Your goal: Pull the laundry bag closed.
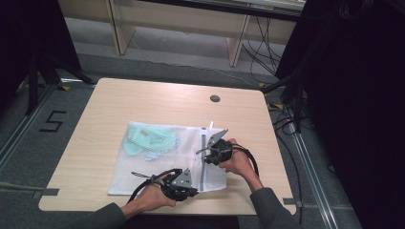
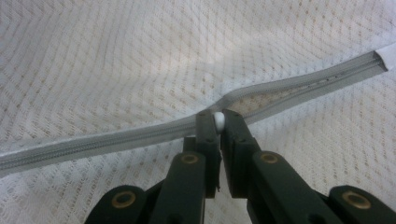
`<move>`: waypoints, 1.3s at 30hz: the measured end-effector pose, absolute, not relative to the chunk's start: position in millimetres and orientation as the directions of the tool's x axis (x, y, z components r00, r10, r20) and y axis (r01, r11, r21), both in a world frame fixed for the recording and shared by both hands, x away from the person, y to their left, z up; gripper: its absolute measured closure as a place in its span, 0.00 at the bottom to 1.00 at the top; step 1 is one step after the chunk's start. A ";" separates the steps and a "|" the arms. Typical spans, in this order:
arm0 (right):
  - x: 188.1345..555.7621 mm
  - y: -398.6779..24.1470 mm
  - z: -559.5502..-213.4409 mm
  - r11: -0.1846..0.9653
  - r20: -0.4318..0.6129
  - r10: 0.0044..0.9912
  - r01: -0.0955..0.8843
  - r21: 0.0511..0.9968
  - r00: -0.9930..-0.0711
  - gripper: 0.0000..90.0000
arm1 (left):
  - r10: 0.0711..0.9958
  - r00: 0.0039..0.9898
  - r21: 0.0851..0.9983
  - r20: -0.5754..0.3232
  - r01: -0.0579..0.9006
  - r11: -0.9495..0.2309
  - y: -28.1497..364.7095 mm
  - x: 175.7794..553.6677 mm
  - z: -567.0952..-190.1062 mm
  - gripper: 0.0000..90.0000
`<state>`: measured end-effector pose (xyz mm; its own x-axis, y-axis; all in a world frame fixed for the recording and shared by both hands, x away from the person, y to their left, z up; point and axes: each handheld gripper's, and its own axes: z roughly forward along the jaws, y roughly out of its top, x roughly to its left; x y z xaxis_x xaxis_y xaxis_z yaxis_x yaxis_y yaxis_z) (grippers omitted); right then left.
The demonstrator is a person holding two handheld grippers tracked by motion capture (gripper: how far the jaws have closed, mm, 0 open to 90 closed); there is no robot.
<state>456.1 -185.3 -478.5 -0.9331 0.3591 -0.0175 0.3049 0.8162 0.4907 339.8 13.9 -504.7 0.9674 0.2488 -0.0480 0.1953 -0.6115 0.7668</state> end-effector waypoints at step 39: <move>479.7 -184.7 -479.6 0.793 -0.061 0.421 0.335 0.508 -0.905 0.96 | 0.257 0.964 0.768 -0.066 0.213 -0.604 14.5 339.2 -504.6 0.99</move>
<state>479.7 -184.7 -479.6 -0.9049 0.4212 -0.0606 0.3353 0.7934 0.5079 339.2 14.5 -504.6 0.9641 0.2571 -0.0656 0.2133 -0.6039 0.7680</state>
